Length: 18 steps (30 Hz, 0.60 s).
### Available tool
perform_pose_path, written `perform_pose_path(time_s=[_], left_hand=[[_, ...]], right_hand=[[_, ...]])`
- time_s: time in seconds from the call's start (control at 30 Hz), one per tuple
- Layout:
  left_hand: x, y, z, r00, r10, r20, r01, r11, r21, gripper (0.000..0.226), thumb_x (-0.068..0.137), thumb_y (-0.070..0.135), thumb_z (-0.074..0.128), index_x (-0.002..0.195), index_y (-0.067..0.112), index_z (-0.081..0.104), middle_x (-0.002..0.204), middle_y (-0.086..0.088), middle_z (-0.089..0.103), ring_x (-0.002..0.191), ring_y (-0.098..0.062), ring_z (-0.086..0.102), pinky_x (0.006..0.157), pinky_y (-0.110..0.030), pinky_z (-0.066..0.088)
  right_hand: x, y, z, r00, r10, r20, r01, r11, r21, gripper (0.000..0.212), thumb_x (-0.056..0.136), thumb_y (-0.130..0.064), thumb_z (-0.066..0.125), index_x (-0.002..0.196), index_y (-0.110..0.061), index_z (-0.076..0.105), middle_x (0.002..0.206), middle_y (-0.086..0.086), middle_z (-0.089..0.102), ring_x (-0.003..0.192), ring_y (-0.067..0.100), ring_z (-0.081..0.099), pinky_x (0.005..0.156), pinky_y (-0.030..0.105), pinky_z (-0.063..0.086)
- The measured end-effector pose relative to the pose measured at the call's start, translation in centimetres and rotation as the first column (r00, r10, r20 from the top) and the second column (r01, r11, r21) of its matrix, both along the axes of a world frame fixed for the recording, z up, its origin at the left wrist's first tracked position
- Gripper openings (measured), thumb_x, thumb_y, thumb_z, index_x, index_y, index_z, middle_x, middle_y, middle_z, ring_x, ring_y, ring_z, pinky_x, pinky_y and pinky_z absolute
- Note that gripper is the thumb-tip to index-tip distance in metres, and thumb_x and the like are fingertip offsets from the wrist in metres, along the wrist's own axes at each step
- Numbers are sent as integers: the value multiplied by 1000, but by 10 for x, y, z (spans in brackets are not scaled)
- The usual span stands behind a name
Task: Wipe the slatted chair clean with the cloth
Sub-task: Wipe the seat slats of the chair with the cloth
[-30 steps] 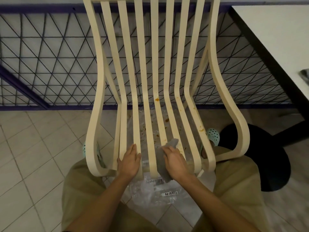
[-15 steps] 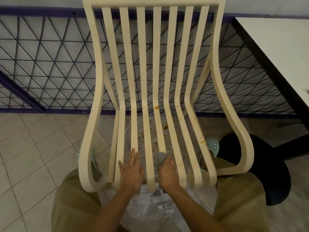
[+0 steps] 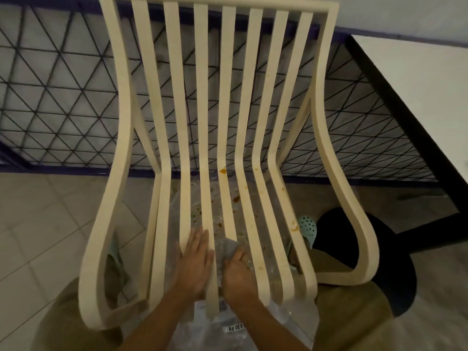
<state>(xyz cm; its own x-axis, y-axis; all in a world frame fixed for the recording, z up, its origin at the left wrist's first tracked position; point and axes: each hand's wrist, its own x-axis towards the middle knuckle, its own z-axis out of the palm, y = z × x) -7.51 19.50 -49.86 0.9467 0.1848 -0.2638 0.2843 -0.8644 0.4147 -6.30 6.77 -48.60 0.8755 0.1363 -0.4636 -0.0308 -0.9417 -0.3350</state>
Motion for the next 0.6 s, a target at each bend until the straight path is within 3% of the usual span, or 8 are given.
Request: perform_pose_path(time_s=[0.1, 0.23, 0.43, 0.5, 0.6], left_hand=[[19, -8, -5, 999, 4, -45, -4, 1000, -6, 68, 95, 56, -3, 155, 23, 0, 163, 5, -8, 146, -9, -19, 117, -52, -12], [27, 1, -10, 1000, -1, -17, 2, 999, 46, 78, 85, 55, -13, 155, 24, 0, 163, 3, -4, 147, -10, -14, 114, -51, -14], [42, 15, -16, 994, -96, 48, 92, 993, 80, 69, 92, 55, -6, 155, 28, 6, 161, 8, -11, 148, -11, -10, 113, -53, 3], [47, 21, -15, 990, -123, 63, 116, 987, 109, 67, 95, 54, -2, 155, 27, 10, 162, 9, -8, 148, -10, -8, 112, -55, 13], [55, 23, -16, 989, -142, 43, 135, 981, 139, 68, 96, 53, -8, 155, 25, 12, 162, 8, 0, 148, -10, 0, 108, -57, 26]], right_hand=[[11, 1, -4, 1000, 13, 23, -12, 998, -61, 68, 102, -28, 37, 151, 2, 0, 155, 21, 25, 130, 26, 48, 104, 31, 43], [15, 8, -3, 997, 58, 59, -52, 993, -105, 70, 102, -28, 39, 150, 3, -2, 156, 24, 18, 130, 27, 48, 102, 29, 45], [28, 11, -4, 993, 56, 107, -44, 993, -109, 67, 103, -23, 32, 149, 4, -8, 158, 24, 13, 137, 29, 39, 105, 30, 39], [31, 13, -9, 986, 46, 159, -28, 993, -117, 69, 100, -25, 41, 150, 4, 3, 154, 25, 26, 129, 28, 49, 99, 29, 45], [38, 17, -14, 977, 66, 201, -39, 990, -134, 73, 84, -31, 66, 143, 2, 36, 129, 19, 60, 97, 20, 70, 73, 24, 56]])
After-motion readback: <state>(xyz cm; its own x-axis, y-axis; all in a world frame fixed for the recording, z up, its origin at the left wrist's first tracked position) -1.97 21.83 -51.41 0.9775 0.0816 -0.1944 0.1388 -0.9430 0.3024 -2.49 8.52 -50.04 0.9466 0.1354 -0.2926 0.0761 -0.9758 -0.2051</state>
